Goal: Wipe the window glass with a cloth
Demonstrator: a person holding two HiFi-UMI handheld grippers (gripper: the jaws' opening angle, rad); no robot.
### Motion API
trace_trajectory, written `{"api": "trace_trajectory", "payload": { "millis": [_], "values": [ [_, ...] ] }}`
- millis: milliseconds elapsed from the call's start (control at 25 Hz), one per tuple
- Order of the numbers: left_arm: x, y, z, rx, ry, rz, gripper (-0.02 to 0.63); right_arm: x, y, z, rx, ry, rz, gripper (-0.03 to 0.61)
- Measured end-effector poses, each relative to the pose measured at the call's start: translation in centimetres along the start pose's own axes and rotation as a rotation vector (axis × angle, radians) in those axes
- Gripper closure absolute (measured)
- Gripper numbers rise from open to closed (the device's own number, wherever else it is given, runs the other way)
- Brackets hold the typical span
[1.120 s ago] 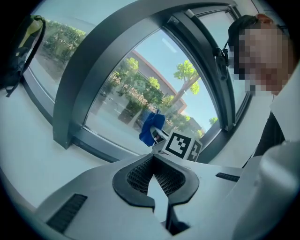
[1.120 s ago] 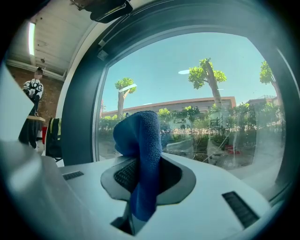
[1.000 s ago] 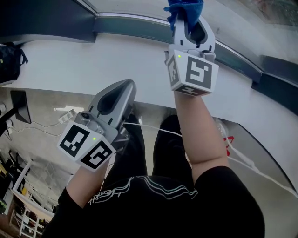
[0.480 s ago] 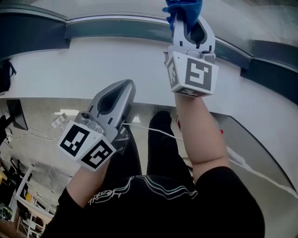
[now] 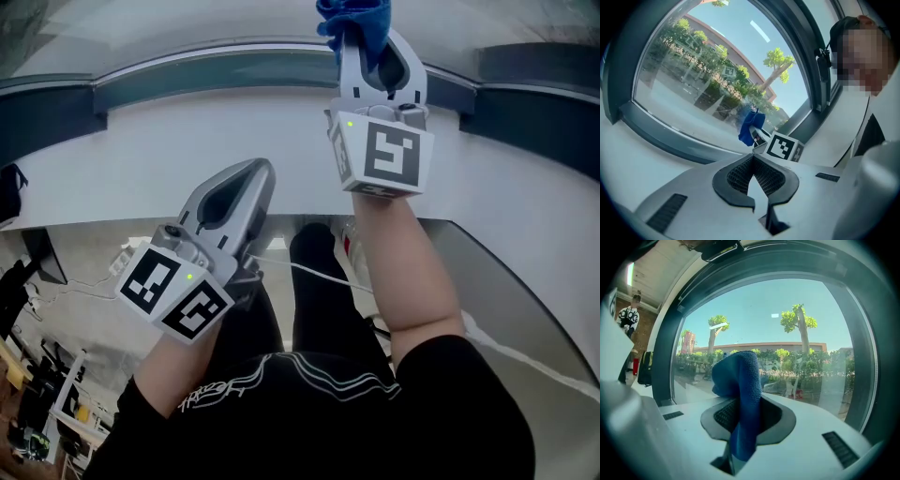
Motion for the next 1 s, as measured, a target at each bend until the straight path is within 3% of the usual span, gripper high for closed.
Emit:
{"api": "trace_trajectory", "payload": {
  "millis": [440, 1000],
  "values": [
    [6.6, -3.4, 7.0, 0.053, -0.062, -0.058, 0.607, -4.5, 0.0, 11.0, -0.019, -0.078, 0.024, 0.512],
    [12.4, -6.6, 12.9, 0.109, -0.149, -0.134, 0.607, -9.6, -0.8, 23.8, -0.011, -0.332, 0.017, 0.513]
  ]
}}
Point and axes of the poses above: the fingertips, and each gripper's own axes: x forward along the fingers, z to its right, y out of its top, the point moved 10 cm from there along -x, backward along the fingers, and after that the axes turned 15 degrees about z, right-handed, at the moved point
